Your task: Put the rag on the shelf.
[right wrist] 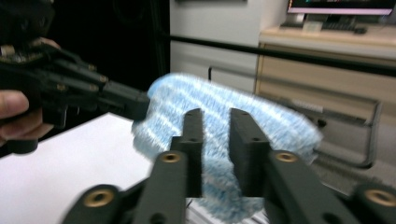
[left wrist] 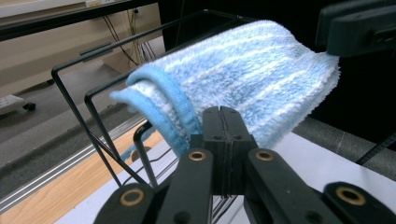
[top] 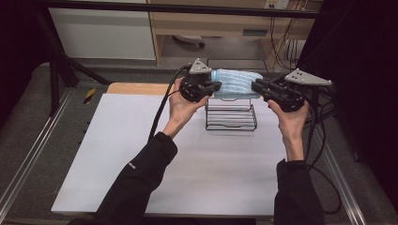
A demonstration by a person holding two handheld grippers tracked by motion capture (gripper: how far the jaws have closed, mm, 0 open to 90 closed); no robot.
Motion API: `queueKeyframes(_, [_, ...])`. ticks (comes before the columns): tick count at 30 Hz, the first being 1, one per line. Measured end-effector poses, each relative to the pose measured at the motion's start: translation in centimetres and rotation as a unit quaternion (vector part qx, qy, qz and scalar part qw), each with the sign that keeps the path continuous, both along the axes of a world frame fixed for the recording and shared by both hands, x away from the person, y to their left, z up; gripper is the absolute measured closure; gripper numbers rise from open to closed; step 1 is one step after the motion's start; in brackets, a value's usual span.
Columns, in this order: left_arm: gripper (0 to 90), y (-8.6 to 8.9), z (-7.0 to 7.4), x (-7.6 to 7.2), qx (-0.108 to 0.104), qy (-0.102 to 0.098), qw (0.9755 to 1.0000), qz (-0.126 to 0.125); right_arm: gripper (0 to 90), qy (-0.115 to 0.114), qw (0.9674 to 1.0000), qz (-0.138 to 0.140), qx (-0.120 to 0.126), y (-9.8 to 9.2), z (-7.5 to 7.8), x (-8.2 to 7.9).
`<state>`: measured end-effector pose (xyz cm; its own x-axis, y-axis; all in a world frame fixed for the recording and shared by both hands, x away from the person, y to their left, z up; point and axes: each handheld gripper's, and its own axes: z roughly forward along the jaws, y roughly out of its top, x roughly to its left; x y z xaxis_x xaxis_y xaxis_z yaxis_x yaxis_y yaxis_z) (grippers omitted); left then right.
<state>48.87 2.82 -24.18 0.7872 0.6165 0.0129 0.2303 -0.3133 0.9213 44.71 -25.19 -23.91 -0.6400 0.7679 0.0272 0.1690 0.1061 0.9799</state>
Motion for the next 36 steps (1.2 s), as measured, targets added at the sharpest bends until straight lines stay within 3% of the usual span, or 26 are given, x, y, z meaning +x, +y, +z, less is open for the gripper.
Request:
queueKeyframes(5, [89.7, 0.0, -0.5, 0.0, 0.006, -0.002, 1.0000, -0.001, 88.5, 0.032, 0.9995, -0.003, -0.006, -0.1, -1.6, 0.4])
queueKeyframes(9, [89.7, -0.1, -1.3, 0.1, 0.014, -0.003, 0.9999, 0.002, 89.9, 0.048, 0.9988, -0.008, -0.003, -0.6, -2.9, 0.6])
queueKeyframes(20, [89.6, -0.7, -2.5, 0.6, 0.030, -0.006, 0.9995, 0.007, 88.4, 0.046, 0.9985, -0.031, -0.004, -1.0, -5.2, 1.3])
queueKeyframes(30, [87.7, -0.2, -2.7, 0.4, 0.014, -0.005, 0.9999, 0.006, 82.7, 0.029, 0.9990, -0.034, -0.008, -0.8, -5.1, 1.1])
queueKeyframes(36, [80.7, 0.8, -1.5, -0.3, -0.006, -0.003, 1.0000, -0.002, 69.9, 0.015, 0.9994, -0.029, -0.006, -0.5, -3.8, 0.3])
